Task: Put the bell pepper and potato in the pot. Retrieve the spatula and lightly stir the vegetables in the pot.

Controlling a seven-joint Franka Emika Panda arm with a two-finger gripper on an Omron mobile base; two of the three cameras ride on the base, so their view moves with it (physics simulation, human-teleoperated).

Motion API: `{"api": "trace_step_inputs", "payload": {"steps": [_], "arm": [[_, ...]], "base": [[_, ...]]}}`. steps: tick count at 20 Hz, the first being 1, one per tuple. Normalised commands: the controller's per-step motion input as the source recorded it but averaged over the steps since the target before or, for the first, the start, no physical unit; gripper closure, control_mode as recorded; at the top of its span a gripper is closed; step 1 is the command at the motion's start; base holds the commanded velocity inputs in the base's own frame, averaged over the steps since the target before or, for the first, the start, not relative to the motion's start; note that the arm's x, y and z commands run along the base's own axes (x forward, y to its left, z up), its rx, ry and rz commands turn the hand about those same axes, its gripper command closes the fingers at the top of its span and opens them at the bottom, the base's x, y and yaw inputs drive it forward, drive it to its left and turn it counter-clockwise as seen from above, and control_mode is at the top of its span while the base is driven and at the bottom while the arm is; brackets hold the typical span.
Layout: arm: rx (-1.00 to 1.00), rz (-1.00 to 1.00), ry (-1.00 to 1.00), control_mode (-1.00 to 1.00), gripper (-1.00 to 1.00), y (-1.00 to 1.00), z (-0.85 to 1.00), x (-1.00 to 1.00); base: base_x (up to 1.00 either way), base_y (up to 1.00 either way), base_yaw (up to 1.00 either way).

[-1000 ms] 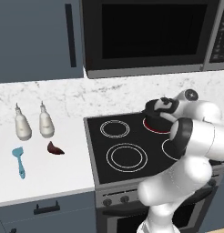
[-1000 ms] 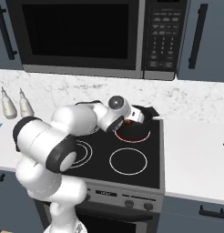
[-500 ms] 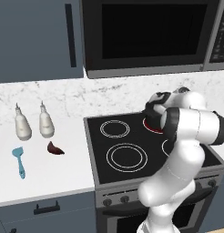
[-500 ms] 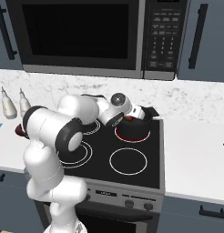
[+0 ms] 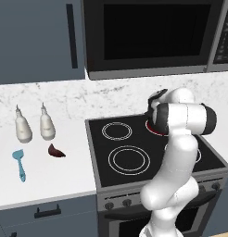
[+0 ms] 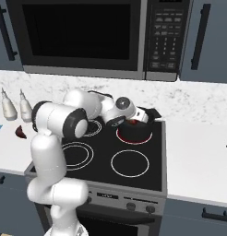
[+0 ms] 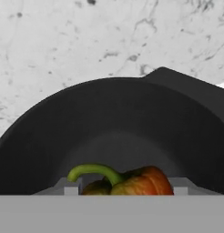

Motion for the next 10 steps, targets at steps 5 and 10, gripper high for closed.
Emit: {"api": "trace_step_inputs", "payload": {"steps": [5,10], "arm": [[0.00,0.00,0.00,-1.00,1.00,-0.06,-0.16,0.43],[0.00,0.00,0.00,-1.00,-1.00,0.00,-0.17,0.14]], "base": [[0.00,0.00,0.00],[0.00,0.00,0.00]]}}
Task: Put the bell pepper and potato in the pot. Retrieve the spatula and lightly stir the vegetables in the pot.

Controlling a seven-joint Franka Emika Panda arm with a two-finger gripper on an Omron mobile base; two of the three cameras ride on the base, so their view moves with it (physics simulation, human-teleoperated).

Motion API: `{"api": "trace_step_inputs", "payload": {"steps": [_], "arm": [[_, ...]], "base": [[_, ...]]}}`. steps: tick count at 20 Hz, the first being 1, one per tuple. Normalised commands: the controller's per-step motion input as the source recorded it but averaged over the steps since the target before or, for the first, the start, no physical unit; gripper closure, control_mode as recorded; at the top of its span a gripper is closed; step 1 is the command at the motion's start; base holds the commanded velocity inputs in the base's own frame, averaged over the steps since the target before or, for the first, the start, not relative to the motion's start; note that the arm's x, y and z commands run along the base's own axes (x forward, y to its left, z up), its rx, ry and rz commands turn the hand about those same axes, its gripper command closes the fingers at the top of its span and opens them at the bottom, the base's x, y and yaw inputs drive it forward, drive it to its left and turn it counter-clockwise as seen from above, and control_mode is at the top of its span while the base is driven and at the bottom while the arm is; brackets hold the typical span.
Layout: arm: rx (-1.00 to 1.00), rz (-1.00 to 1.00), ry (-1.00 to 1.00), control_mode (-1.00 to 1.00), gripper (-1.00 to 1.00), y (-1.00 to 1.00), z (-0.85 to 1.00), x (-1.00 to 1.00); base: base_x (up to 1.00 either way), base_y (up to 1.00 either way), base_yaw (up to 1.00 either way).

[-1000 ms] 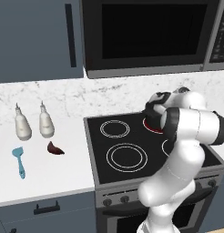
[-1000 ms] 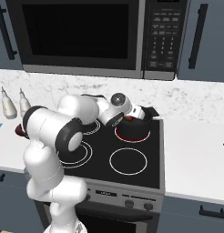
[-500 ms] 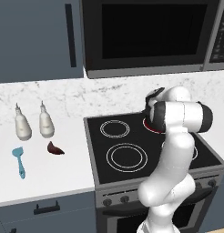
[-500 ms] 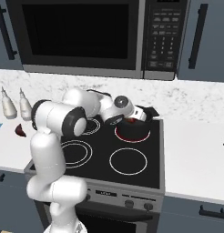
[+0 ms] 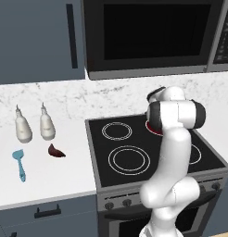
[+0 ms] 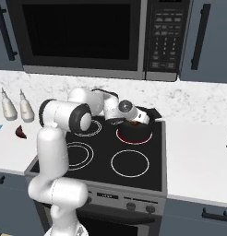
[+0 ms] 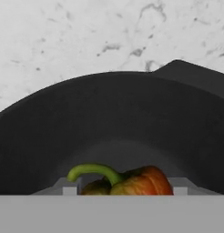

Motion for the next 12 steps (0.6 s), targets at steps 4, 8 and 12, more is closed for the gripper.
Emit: {"api": "trace_step_inputs", "payload": {"steps": [4,8,12], "arm": [[0.03,0.00,0.00,-1.00,-1.00,-0.03,0.07,0.00],[0.04,0.00,0.00,-1.00,-1.00,-0.09,0.53,-0.07],[0.03,0.00,0.00,-1.00,-1.00,0.00,0.76,-0.04]], "base": [[0.00,0.00,0.00],[0.00,0.00,0.00],[0.00,0.00,0.00]]}}
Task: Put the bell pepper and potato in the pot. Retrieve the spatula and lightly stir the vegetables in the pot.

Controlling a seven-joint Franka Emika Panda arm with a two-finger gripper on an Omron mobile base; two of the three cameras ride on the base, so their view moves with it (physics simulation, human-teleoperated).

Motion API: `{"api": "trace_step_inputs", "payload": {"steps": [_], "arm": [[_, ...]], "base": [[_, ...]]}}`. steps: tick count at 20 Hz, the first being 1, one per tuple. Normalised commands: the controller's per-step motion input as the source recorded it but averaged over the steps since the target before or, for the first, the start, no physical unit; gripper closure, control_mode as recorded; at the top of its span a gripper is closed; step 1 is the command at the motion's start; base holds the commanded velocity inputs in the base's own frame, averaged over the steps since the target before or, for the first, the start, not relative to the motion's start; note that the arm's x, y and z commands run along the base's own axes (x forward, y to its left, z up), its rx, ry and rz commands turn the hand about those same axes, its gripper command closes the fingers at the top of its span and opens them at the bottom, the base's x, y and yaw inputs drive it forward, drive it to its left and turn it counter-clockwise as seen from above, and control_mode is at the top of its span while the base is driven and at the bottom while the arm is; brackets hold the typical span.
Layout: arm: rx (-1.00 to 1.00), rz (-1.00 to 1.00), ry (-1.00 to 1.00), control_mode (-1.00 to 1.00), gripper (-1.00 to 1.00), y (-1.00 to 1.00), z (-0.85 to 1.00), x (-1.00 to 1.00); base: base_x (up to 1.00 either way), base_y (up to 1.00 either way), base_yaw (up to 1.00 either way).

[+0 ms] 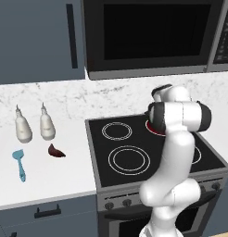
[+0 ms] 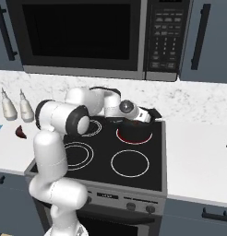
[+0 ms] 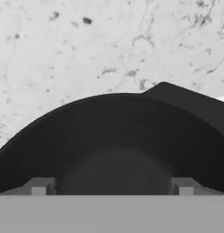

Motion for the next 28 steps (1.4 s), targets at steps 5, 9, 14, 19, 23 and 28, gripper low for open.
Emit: {"api": "trace_step_inputs", "payload": {"steps": [5,9,14,19,23,28], "arm": [[0.00,0.00,0.00,-1.00,-1.00,0.00,0.65,-0.10],[0.00,0.00,0.00,-1.00,-1.00,0.17,0.47,-0.85],[0.00,0.02,0.00,-1.00,-1.00,0.62,0.47,-1.00],[0.01,0.05,0.00,-1.00,-1.00,0.96,0.95,-0.90],[0.01,0.06,0.05,-1.00,-1.00,1.00,1.00,-0.66],[0.02,0.07,0.14,-1.00,-1.00,1.00,1.00,-0.55]], "base": [[0.00,0.00,0.00],[0.00,0.00,0.00],[0.00,0.00,0.00],[0.00,0.00,0.00],[0.00,0.00,0.00],[0.00,0.00,0.00]]}}
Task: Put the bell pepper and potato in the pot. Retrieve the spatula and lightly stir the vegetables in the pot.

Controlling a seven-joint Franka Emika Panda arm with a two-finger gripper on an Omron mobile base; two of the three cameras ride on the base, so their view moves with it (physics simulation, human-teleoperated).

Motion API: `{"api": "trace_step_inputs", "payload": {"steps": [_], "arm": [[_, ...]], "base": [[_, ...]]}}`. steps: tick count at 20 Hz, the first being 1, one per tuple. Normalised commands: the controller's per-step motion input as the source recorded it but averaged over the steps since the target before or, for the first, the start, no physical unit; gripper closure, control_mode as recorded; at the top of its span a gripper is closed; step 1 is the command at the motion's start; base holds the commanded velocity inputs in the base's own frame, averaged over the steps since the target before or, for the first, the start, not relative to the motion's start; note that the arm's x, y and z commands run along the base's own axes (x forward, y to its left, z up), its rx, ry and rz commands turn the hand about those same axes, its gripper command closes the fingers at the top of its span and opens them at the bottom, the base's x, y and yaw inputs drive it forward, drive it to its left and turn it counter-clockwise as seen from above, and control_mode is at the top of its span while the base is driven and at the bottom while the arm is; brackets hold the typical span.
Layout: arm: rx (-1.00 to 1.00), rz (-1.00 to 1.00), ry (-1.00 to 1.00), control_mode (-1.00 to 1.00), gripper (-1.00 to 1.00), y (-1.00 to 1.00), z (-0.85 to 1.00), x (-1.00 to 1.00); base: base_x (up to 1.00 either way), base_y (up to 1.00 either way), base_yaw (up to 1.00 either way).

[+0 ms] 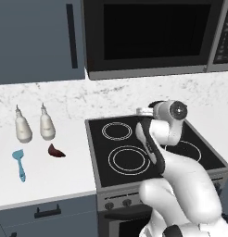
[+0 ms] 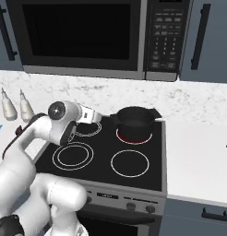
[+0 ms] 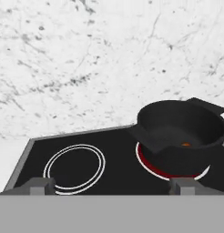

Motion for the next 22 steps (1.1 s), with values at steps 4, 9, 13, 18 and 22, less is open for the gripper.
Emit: {"api": "trace_step_inputs", "payload": {"steps": [4,9,13,18,22], "arm": [[0.02,0.09,0.20,-1.00,-1.00,0.92,1.00,-0.55],[0.00,0.12,0.19,-1.00,-1.00,0.88,0.30,-0.65],[0.00,0.14,0.12,-1.00,-1.00,0.92,-0.14,-0.63],[0.00,0.14,0.04,-1.00,-1.00,1.00,-0.50,-0.20],[0.00,0.16,0.00,-1.00,-1.00,0.91,-0.54,0.00]], "base": [[0.00,0.00,0.00],[0.00,0.00,0.00],[0.00,0.00,0.00],[0.00,0.00,0.00],[0.00,0.00,0.00]]}}
